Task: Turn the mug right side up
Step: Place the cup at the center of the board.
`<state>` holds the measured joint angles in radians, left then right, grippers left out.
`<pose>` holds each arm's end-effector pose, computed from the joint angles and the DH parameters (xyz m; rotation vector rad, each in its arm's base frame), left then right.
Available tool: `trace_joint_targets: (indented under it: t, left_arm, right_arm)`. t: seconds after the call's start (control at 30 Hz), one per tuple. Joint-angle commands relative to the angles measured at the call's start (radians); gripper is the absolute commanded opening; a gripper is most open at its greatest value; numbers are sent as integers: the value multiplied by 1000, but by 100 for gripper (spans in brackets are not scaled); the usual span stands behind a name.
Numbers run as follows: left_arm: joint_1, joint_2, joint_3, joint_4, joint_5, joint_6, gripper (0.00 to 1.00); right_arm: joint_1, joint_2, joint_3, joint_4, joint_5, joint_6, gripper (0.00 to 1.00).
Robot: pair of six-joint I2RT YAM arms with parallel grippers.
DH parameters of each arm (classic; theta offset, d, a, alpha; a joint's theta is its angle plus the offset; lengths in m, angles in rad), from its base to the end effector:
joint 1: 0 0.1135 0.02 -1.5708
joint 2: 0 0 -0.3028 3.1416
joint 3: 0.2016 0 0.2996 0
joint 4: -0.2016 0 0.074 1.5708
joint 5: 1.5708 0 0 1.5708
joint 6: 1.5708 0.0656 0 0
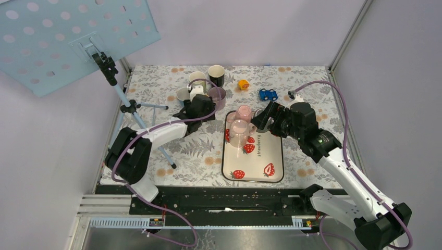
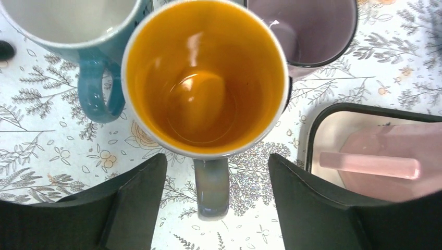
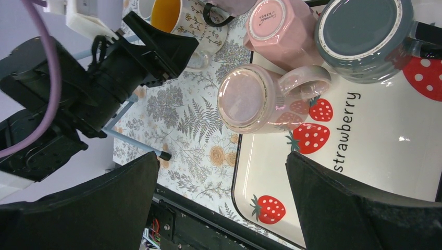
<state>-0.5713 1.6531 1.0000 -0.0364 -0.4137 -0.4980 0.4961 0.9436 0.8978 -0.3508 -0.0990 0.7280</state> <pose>0.3658 -0.2038 0.1993 -0.1360 2.1914 -0.1305 0.2315 0.1327 0.3514 0.1722 2.0695 0.8776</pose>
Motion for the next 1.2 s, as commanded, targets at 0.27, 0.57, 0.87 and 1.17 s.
trace_joint_targets:
  t: [0.27,0.57,0.87,1.17]
  left_arm:
    - [2,-200,8,-76,67,-8,99]
    - [3,-339,27,-164,170,10,99]
    - [3,-456,29,-218,269,-4,99]
    - [3,-517,33,-239,339,-16,99]
  right_arm:
    - [-6,26,25,21,3,-73,100]
    - [-5,173,58,162,-159,-155,100]
    - [-6,328,78,315,-214,-176,100]
    - [-5,414,95,339,-211,-194,100]
